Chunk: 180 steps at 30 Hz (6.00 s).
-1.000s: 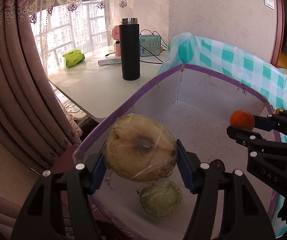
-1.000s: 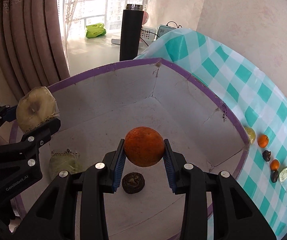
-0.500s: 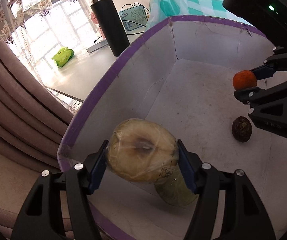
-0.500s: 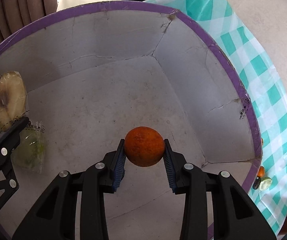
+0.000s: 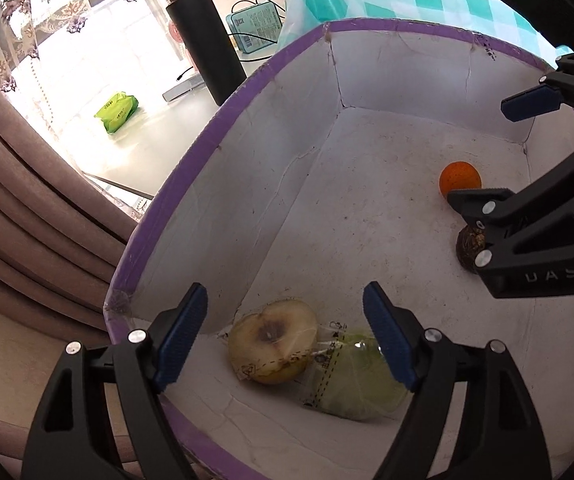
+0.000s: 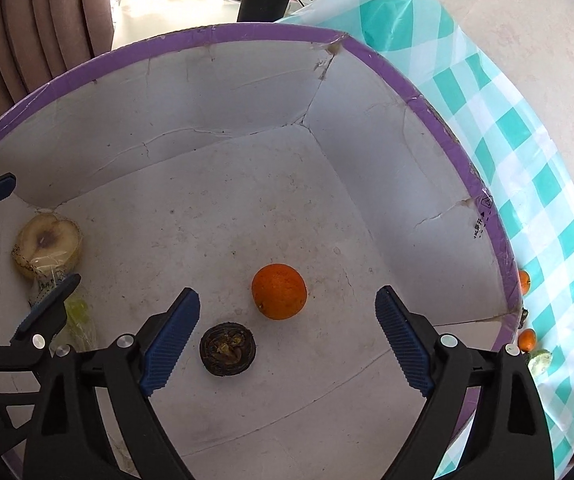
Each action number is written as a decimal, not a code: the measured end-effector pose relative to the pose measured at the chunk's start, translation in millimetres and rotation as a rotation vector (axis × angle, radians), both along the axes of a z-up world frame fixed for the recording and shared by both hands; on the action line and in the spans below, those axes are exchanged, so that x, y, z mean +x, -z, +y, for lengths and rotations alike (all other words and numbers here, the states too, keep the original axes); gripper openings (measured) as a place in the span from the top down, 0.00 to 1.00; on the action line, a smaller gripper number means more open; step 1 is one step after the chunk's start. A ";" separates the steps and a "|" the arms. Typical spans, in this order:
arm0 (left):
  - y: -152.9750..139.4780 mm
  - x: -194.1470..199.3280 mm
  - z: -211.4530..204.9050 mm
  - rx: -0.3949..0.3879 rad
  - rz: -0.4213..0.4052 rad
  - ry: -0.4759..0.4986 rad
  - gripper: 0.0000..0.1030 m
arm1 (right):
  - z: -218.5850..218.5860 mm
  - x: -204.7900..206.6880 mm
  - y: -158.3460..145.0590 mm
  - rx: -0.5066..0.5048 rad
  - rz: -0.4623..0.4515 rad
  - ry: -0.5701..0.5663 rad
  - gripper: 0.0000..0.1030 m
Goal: Organize fruits
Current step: 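Move both open tools back toward the remaining fruits, then grasp the wrapped yellow fruit with the left tool while the right tool grasps a mangosteen, then carry the yellow fruit and mangosteen in both tools over the purple box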
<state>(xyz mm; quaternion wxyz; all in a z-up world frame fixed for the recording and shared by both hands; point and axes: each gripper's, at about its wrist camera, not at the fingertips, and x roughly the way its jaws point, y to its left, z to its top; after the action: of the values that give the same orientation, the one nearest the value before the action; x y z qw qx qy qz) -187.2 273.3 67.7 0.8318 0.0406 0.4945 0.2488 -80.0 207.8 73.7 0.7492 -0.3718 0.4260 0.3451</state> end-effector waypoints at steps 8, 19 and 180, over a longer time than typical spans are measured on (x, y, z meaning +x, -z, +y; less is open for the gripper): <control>-18.2 -1.5 -5.0 0.293 0.042 -0.117 0.01 | -3.8 -3.7 -3.2 0.040 -0.061 -0.012 0.16; -153.3 -58.1 -82.3 0.473 -0.589 -0.112 0.01 | -142.7 -3.5 -109.9 0.722 -0.287 0.219 0.16; 51.9 103.2 -228.0 -0.446 -0.332 0.289 0.41 | -374.3 57.1 51.8 0.581 0.009 0.725 0.62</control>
<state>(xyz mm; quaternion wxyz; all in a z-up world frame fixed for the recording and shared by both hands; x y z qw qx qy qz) -84.0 45.3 15.8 0.9164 -0.1144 0.3832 0.0165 -22.9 -166.6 21.9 0.8928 0.0281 0.4173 0.1675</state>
